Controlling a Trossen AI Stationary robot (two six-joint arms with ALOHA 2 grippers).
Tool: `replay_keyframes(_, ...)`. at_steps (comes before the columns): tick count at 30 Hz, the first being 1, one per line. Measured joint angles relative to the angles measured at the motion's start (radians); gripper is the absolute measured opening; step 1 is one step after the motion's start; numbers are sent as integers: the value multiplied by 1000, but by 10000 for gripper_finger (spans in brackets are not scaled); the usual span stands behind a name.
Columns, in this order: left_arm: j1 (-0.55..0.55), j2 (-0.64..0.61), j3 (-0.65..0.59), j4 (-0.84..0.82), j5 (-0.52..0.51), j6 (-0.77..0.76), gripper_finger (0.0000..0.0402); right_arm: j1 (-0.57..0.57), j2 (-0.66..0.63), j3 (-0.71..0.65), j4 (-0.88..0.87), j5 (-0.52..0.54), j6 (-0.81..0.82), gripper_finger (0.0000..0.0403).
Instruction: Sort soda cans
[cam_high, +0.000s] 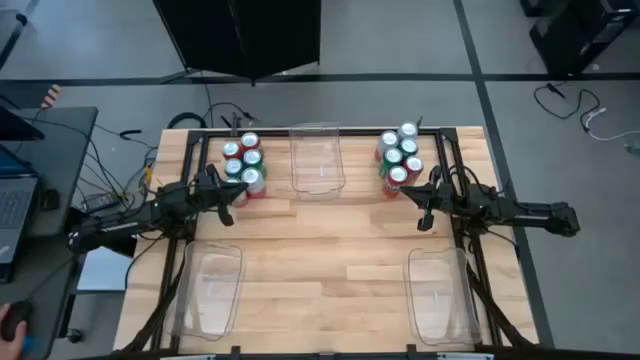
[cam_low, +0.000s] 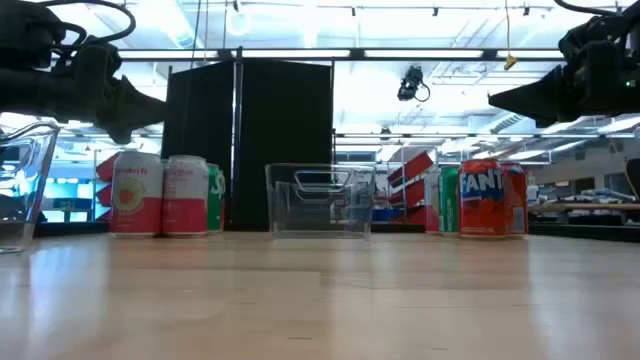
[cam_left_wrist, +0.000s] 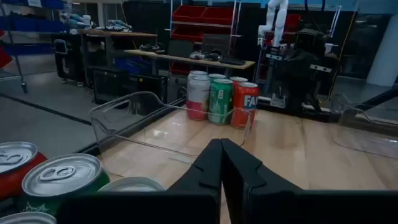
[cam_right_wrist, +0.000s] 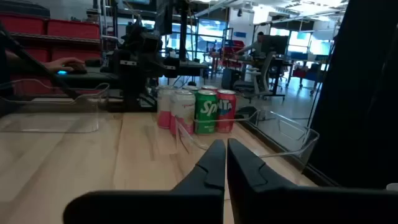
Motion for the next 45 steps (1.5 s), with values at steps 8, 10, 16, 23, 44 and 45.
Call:
replay_keyframes(8,0,0,0,82,-6,16,10,0,0,0,0,0,0,2)
replay_keyframes(10,0,0,0,102,-6,16,10,0,0,0,0,0,0,1)
replay_keyframes(16,0,0,0,137,-5,15,10,0,0,0,0,0,0,5)
replay_keyframes(23,0,0,0,139,-2,15,10,0,0,0,0,0,0,1)
replay_keyframes(44,0,0,0,142,1,15,10,0,0,0,0,0,0,3)
replay_keyframes(45,0,0,0,142,1,15,10,0,0,0,0,0,0,3)
